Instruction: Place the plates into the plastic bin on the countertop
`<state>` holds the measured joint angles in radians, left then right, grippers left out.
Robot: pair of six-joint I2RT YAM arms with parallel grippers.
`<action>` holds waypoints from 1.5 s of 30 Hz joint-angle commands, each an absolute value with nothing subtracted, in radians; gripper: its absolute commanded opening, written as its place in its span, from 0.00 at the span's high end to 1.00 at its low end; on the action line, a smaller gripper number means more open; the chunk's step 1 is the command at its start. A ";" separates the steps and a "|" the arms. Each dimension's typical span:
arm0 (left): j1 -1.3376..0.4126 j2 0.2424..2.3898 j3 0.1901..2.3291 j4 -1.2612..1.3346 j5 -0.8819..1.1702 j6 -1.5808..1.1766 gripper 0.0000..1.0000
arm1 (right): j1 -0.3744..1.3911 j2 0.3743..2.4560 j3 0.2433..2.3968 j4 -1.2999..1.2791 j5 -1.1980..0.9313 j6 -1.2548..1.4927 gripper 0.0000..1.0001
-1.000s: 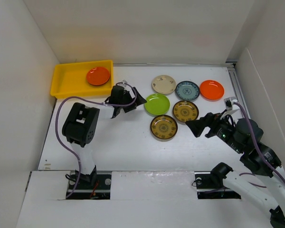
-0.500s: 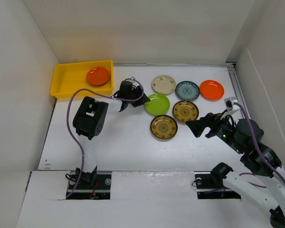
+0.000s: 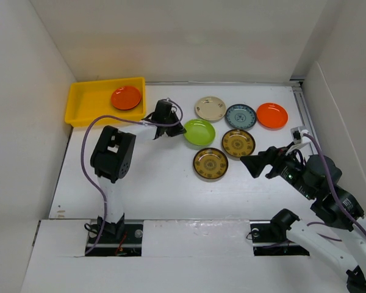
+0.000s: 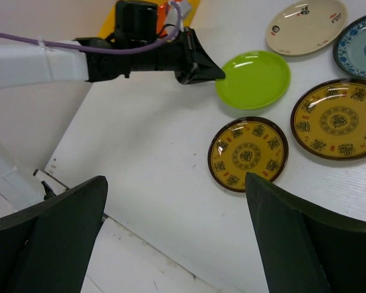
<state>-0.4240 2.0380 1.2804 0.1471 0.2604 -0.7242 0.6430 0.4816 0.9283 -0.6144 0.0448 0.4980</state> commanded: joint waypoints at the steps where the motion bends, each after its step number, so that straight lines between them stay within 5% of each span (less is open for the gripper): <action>1: -0.384 1.841 1.293 0.028 0.101 -0.751 1.00 | 0.644 0.474 0.954 -0.603 0.057 0.506 0.00; 6: -0.254 1.779 1.412 -0.095 -0.035 -0.848 1.00 | 0.644 0.474 0.954 -0.603 0.057 0.506 0.00; 14: 0.013 1.992 1.756 -0.320 -0.121 -0.954 1.00 | 0.644 0.465 0.954 -0.603 0.057 0.497 0.00; 21: 0.101 2.180 2.023 -0.437 -0.112 -0.902 1.00 | 0.644 0.446 0.945 -0.635 0.067 0.497 0.00; 26: 0.130 2.191 2.023 -0.425 -0.135 -0.881 1.00 | 0.644 0.457 0.963 -0.635 0.067 0.488 0.00; 27: 0.130 2.191 2.023 -0.425 -0.123 -0.870 0.88 | 0.644 0.468 0.963 -0.635 0.067 0.488 0.00; 28: 0.130 2.191 2.023 -0.416 -0.111 -0.870 0.46 | 0.644 0.468 0.963 -0.635 0.067 0.488 0.00; 32: 0.130 2.120 1.958 -0.385 -0.088 -0.845 0.00 | 0.644 0.479 0.973 -0.623 0.048 0.488 0.00; 39: 0.013 1.810 1.616 -0.285 -0.021 -0.732 0.00 | 0.644 0.508 0.945 -0.577 0.037 0.488 0.00; 45: -0.332 1.580 1.217 -0.074 -0.011 -0.715 0.00 | 0.644 0.529 0.936 -0.558 0.067 0.488 0.00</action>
